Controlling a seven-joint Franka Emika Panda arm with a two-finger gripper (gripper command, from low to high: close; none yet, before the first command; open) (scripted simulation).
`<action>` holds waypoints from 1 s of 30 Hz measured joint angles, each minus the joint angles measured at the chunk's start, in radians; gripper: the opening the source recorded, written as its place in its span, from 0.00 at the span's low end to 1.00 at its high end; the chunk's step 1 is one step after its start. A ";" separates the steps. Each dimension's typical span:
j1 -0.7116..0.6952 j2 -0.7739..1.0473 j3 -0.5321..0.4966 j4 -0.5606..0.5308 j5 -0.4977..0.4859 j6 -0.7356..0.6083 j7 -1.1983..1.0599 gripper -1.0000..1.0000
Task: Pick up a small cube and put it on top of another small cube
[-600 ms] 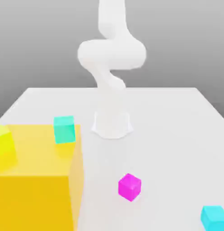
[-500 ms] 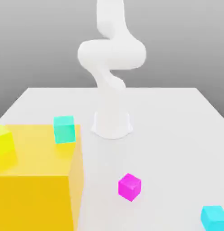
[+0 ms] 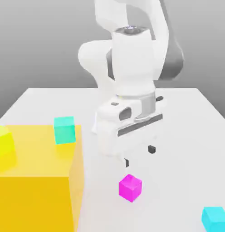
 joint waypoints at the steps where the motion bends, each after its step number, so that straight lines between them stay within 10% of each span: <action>1: 0.002 0.033 -0.001 -0.023 -0.026 0.025 -0.014 0.50; 11: -0.079 0.310 0.098 -0.007 0.026 0.247 -0.098 0.50; 12: -0.091 0.331 0.111 -0.004 0.033 0.264 -0.102 0.00; 30: -0.029 0.099 0.055 -0.011 -0.084 0.038 -0.004 0.00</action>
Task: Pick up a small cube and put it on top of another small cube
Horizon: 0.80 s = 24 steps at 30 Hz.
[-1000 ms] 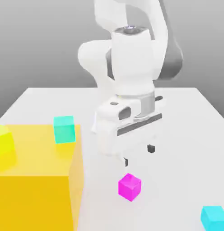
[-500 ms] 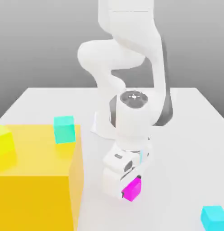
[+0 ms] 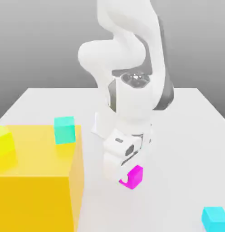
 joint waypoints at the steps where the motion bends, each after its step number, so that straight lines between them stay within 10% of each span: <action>1: 0.014 0.008 0.005 0.030 -0.011 -0.021 0.016 0.00; 18: 0.188 0.324 0.136 0.543 -0.025 -0.221 0.155 0.00; 19: 0.190 0.352 0.134 0.546 -0.026 -0.195 0.156 1.00; 24: 0.190 0.352 0.134 0.546 -0.026 -0.195 0.156 1.00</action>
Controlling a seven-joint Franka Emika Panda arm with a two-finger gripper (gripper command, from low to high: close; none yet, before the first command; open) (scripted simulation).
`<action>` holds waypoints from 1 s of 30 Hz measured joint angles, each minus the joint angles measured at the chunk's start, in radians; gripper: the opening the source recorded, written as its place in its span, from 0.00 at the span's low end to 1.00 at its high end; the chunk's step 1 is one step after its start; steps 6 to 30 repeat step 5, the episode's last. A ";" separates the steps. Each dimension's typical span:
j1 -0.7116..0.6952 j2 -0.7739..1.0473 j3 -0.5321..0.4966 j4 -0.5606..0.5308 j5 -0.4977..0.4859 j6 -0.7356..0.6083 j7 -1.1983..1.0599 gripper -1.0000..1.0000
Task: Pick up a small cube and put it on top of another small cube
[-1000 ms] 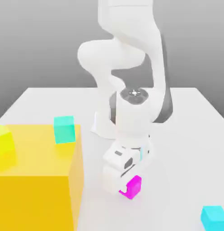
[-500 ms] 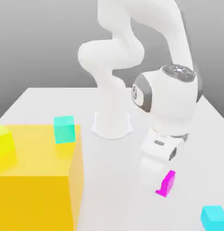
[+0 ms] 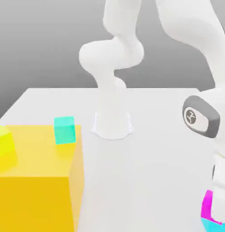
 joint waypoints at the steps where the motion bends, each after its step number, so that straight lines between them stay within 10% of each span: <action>1: 0.001 0.014 -0.001 0.001 -0.002 0.013 0.001 1.00; 30: -0.002 -0.083 0.004 -0.004 0.006 -0.078 -0.004 1.00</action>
